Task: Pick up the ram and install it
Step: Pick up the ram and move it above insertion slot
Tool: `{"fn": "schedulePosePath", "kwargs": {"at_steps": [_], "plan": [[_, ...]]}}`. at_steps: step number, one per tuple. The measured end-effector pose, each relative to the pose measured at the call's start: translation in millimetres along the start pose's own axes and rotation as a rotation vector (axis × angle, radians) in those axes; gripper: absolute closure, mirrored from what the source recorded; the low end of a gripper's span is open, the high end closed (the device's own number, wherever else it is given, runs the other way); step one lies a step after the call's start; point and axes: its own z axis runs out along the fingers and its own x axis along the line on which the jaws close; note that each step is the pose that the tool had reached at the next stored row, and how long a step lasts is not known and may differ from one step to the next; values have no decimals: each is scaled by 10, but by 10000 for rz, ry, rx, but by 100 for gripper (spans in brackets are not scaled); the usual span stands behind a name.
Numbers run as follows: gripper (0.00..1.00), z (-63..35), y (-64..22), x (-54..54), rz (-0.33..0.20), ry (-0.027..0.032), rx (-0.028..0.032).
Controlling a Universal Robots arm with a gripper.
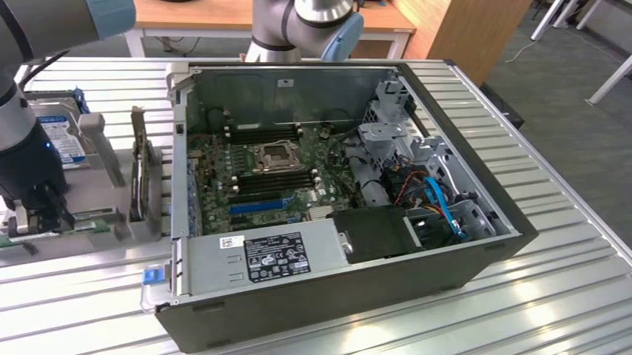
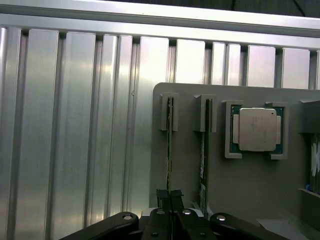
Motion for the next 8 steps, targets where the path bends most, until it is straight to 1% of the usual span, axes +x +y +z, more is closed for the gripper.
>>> {"fn": "schedulePosePath", "kwargs": {"at_steps": [8], "plan": [[88,-174,5,-4,6,1,-1]]}}
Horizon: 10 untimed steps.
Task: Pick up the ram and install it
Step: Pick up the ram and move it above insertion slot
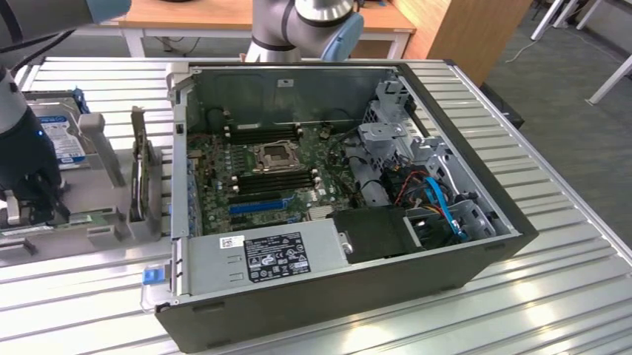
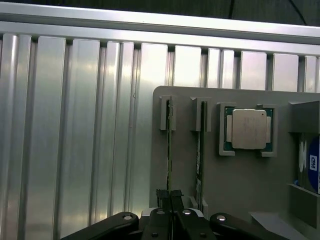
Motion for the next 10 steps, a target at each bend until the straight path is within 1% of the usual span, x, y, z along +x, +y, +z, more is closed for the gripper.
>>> {"fn": "schedulePosePath", "kwargs": {"at_steps": [6,10], "plan": [[88,-149,4,-4,1,0,0],[88,-271,7,-7,1,0,0]]}}
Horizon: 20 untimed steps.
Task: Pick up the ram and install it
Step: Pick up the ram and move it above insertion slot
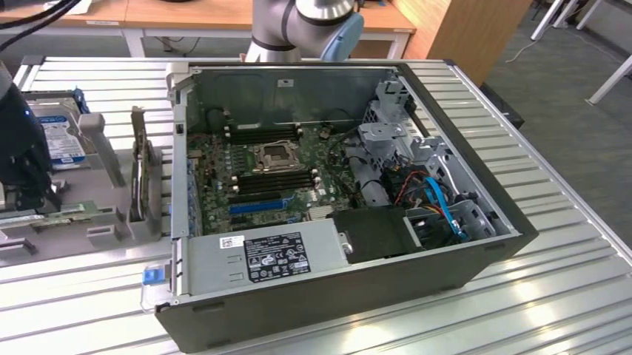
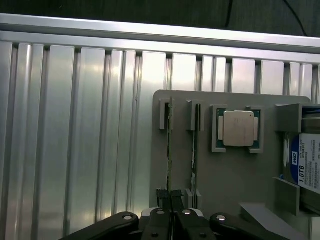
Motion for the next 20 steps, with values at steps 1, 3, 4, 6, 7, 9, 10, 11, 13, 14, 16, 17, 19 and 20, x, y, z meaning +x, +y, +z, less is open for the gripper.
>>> {"fn": "schedulePosePath", "kwargs": {"at_steps": [1,3,4,6,7,9,10,11,13,14,16,17,19,20], "plan": [[88,-36,1,-1,0,-1,1],[88,-102,2,-3,0,0,1],[88,-138,3,-4,0,0,1],[88,-221,6,-6,0,0,0],[88,-259,7,-7,0,0,1],[88,-346,9,-9,1,-1,1],[88,-391,10,-10,0,0,0],[88,-436,11,-12,0,0,0],[88,-527,14,-14,0,-1,1],[88,-571,15,-15,1,0,1],[88,-651,17,-17,0,0,0],[88,-686,18,-18,1,0,0],[88,-744,19,-20,0,-1,1],[88,-769,20,-20,0,0,0]]}}
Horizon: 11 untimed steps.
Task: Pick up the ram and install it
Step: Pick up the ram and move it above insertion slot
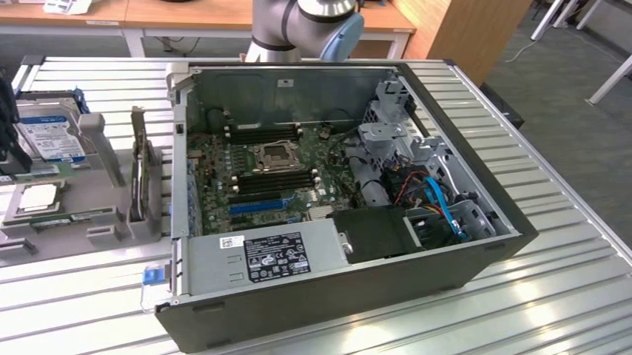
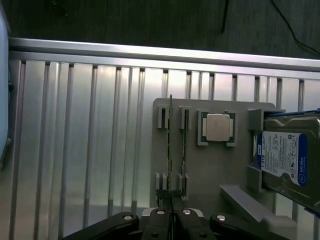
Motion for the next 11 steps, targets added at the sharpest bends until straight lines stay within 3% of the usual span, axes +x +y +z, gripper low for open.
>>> {"fn": "schedulePosePath", "kwargs": {"at_steps": [11], "plan": [[88,-227,6,-6,0,-1,1]]}}
